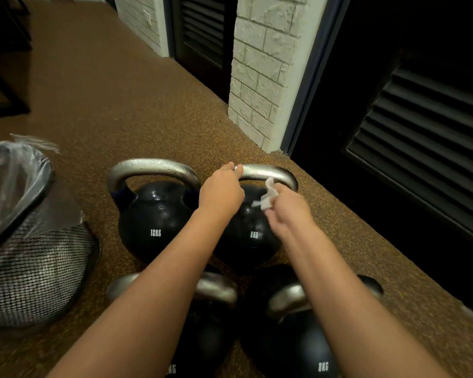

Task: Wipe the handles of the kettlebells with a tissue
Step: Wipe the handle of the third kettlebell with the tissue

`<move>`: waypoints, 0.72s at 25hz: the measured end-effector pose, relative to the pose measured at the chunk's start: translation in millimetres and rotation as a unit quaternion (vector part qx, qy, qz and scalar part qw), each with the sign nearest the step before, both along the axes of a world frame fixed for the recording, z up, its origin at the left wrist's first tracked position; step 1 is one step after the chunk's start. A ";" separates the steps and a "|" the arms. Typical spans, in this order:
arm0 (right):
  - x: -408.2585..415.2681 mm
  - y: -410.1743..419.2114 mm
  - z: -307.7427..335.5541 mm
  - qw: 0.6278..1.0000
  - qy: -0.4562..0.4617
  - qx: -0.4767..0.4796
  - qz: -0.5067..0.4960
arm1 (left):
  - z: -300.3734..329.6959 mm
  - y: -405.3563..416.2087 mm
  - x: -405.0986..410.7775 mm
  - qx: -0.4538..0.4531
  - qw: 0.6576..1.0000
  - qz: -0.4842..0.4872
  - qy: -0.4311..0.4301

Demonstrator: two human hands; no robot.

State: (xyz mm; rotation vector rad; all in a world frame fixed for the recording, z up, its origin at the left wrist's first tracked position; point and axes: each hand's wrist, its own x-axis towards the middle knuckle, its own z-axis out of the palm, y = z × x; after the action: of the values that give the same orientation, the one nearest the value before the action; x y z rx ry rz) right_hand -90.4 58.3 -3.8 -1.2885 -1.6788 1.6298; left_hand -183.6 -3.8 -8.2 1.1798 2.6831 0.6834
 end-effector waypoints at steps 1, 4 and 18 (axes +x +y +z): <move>-3.2 7.4 -0.9 0.993 0.074 -0.077 -0.044 | 0.2 0.1 0.1 0.002 1.000 0.000 -0.002; -9.6 18.3 5.5 0.998 0.014 -0.056 -0.038 | 0.3 0.1 1.6 0.007 1.000 0.002 -0.007; 15.9 11.6 -4.2 0.964 -0.187 0.158 0.101 | 1.4 -1.7 2.6 0.006 1.000 0.004 -0.010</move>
State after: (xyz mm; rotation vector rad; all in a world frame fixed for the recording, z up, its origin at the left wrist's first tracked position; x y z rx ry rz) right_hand -74.4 69.9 -8.1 -1.3537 -2.2561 1.1985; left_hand -181.1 -5.6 -6.8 1.1597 2.6735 0.7088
